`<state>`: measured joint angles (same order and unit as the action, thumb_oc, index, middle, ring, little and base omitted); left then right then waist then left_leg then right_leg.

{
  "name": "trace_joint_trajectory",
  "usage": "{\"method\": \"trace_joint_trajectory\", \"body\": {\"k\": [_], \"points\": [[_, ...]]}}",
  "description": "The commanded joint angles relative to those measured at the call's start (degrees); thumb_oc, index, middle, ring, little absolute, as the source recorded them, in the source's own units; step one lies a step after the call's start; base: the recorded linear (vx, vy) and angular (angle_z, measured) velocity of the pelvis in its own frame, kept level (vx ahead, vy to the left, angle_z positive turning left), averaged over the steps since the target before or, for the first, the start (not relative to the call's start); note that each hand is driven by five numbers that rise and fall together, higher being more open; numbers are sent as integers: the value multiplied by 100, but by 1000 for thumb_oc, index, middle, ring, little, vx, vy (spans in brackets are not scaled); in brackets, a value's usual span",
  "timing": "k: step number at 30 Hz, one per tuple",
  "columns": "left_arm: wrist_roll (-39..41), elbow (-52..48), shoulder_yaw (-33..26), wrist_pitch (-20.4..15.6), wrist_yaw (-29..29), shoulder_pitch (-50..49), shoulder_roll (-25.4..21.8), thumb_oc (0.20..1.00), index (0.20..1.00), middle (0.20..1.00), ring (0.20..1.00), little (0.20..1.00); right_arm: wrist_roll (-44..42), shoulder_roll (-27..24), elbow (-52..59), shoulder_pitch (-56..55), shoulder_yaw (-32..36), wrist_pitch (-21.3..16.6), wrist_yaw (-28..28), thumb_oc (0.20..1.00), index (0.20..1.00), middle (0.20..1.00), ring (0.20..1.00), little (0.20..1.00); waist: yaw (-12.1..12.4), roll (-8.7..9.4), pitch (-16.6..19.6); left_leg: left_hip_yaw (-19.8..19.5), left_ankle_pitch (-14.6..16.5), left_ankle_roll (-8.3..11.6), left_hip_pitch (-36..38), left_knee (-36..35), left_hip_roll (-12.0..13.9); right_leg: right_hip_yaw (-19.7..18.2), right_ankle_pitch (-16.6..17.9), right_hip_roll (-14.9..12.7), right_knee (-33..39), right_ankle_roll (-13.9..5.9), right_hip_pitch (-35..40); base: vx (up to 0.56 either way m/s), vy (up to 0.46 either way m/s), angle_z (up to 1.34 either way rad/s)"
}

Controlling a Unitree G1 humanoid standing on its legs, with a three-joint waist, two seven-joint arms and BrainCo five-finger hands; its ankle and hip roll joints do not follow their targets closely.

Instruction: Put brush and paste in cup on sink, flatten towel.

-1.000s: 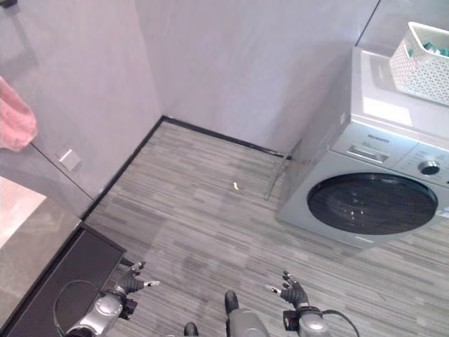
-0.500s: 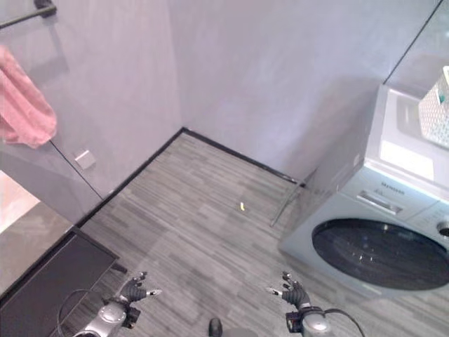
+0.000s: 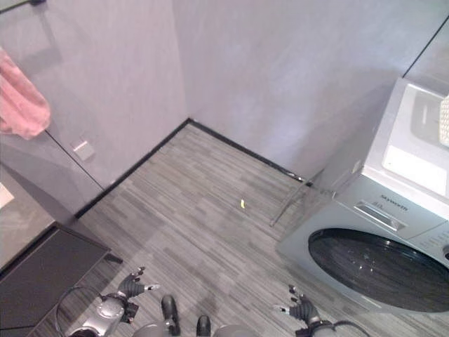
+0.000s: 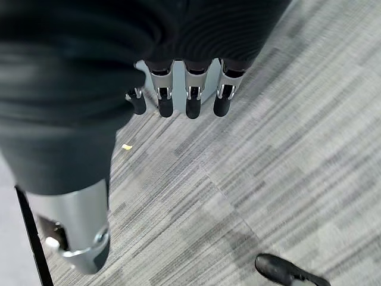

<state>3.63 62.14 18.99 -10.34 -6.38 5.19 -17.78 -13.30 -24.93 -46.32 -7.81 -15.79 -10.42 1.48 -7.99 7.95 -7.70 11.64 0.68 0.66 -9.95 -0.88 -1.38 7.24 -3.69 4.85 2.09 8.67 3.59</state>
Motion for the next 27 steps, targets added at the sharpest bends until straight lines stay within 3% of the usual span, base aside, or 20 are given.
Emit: {"method": "trace_joint_trajectory", "body": {"k": [1, 4, 8, 9, 10, 13, 14, 17, 27], "points": [[-18, -22, -184, -127, -109, 129, -54, 1000, 1000, 1000, 1000, 1000, 327, -319, 206, -47, 265, -174, -173, 1000, 1000, 1000, 1000, 1000, -147, -181, 70, 33, -519, 235, 313, -412, 480, -568, -488, 43, -780, -667, -53, 178, 46, -14], [-1, -51, -200, -143, -117, 45, -36, 1000, 1000, 1000, 1000, 1000, 391, -343, 115, 5, 240, -153, -166, 1000, 1000, 1000, 1000, 1000, -28, -202, 134, -77, -607, 202, 577, -412, 516, -747, -554, -5, -728, -677, 173, 309, 173, -23], [24, -131, -136, -156, -83, 36, -26, 1000, 1000, 1000, 1000, 1000, 478, -304, -15, 2, 263, -121, -206, 1000, 1000, 1000, 1000, 1000, -63, -299, 222, 37, -520, 187, 610, -329, 430, -735, -645, -176, -688, -751, 311, 231, 266, -29], [27, -163, -125, -164, -80, 35, -43, 1000, 1000, 1000, 1000, 1000, 475, -289, -40, 5, 273, -113, -190, 1000, 1000, 1000, 1000, 1000, -57, -311, 242, 40, -416, 148, 592, -198, 382, -759, -630, -255, -674, -802, 351, 360, 570, 10], [57, -217, -111, -194, -97, 26, -86, 1000, 1000, 1000, 1000, 1000, 481, -215, -9, 22, 275, -87, -185, 1000, 1000, 1000, 1000, 1000, -25, -308, 274, 89, -118, 32, 534, 100, 261, -807, -541, -460, -597, -964, 424, 286, 463, -16], [105, -273, -127, -204, -88, 26, -124, 1000, 1000, 1000, 1000, 1000, 510, -144, -69, 73, 225, -64, -170, 1000, 1000, 1000, 1000, 1000, 44, -306, 287, 145, 87, -61, 475, 303, 209, -880, -502, -569, -589, -1056, 375, 213, 443, -19], [106, -288, -115, -207, -91, 37, -168, 1000, 1000, 1000, 1000, 1000, 573, -63, -46, 162, 122, -49, -149, 1000, 1000, 1000, 1000, 1000, 114, -281, 294, 207, 322, -151, 379, 576, 147, -953, -378, -682, -586, -1203, 324, 115, 280, -34], [56, -346, -73, -221, -82, 56, -243, 1000, 1000, 1000, 1000, 1000, 646, -19, 47, 241, 24, -50, -136, 1000, 1000, 1000, 1000, 1000, 184, -261, 301, 258, 504, -275, 319, 704, 95, -1053, -147, -752, -648, -1349, 186, 118, 354, -5], [-43, -286, -54, -217, -62, 147, -374, 1000, 1000, 1000, 1000, 1000, 727, -9, 268, 273, -28, -38, -57, 1000, 1000, 1000, 1000, 1000, 247, -180, 365, 369, 745, -493, 420, 651, -24, -1137, 537, -864, -834, -1668, -21, 62, 250, -8]]}}
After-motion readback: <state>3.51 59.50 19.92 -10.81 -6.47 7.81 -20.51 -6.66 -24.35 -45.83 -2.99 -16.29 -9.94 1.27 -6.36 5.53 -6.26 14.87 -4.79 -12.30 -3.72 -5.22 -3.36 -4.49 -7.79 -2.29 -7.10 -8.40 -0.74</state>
